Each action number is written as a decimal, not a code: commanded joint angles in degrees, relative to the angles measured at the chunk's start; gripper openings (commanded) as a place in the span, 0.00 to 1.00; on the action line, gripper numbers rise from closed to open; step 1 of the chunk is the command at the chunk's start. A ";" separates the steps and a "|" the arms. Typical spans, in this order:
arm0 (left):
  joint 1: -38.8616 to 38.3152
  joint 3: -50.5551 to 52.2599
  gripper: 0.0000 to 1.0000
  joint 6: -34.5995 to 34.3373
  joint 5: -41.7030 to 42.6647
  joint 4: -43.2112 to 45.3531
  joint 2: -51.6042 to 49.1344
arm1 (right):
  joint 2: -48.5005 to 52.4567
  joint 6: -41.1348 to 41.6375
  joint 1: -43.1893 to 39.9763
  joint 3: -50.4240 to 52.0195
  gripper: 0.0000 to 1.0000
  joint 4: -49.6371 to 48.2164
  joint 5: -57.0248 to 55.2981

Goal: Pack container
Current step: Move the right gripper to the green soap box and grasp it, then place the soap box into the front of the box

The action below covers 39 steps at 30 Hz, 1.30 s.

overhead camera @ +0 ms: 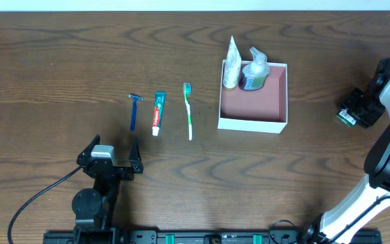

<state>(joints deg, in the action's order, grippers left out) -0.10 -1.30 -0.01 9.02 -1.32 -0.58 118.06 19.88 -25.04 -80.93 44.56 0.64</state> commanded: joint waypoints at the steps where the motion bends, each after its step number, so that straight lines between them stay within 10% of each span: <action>1: 0.20 1.07 0.98 0.35 0.83 -1.81 0.35 | -0.70 -0.22 -0.15 -3.85 0.39 2.54 0.55; 13: 0.20 1.07 0.98 0.35 0.81 -1.81 0.35 | -11.08 -2.23 7.26 -18.10 0.36 20.85 9.14; 39: 0.20 1.07 0.98 0.35 0.83 -1.79 0.35 | -15.06 2.75 34.73 -10.49 0.42 15.80 3.54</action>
<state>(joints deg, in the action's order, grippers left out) -0.10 -1.30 -0.01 9.02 -1.32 -0.58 102.39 20.99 8.29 -93.23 60.73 7.01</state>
